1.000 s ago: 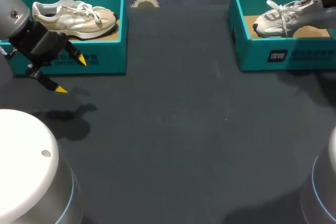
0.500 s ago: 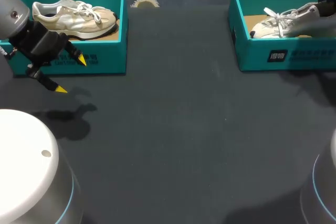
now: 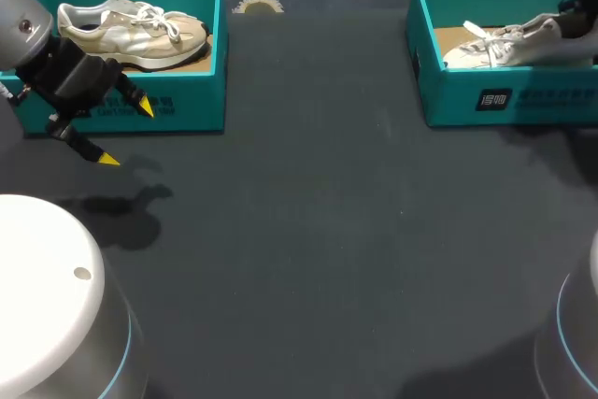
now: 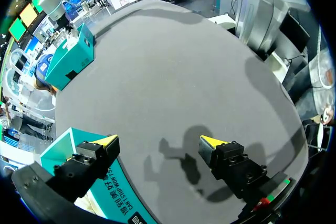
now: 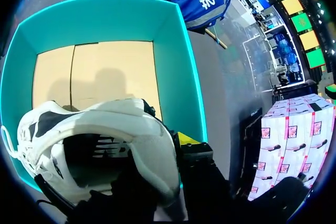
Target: Take the shoe out of the shoebox, open the shoe tongue, remove and reinsert the insole, then place the shoe into the shoebox
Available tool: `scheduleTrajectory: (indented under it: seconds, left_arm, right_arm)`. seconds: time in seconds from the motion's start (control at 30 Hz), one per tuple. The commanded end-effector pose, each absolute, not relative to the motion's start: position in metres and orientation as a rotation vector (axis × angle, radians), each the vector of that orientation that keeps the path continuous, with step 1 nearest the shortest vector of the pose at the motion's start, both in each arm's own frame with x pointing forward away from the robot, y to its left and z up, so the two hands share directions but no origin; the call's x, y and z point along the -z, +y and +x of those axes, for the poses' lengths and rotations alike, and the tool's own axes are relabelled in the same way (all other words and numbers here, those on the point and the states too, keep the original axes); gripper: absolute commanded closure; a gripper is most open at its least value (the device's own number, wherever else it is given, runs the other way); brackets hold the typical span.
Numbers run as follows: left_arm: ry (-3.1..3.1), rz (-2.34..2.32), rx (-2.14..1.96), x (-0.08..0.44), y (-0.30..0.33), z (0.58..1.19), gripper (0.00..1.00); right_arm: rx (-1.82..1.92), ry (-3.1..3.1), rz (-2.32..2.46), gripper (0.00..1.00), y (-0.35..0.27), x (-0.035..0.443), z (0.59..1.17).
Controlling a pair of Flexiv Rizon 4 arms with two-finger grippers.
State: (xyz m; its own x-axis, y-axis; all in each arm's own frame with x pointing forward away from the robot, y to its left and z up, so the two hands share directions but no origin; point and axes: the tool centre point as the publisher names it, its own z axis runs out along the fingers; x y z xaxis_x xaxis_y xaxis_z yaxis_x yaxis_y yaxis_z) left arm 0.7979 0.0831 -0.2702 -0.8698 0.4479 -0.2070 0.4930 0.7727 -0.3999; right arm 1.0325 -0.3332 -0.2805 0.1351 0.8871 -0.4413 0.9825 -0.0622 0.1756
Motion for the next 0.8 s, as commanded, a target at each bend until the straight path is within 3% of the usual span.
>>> scheduleTrajectory:
  seconds: [0.03,0.8]
  left_arm:
    - [2.863,0.763,0.685,0.270,0.083,0.797,0.00]
    - [2.863,0.763,0.685,0.270,0.083,0.797,0.00]
  right_arm:
    - [0.295,1.794,1.997,1.00,-0.332,0.281,1.031]
    - [0.292,1.770,2.032,1.00,-0.331,0.296,1.025]
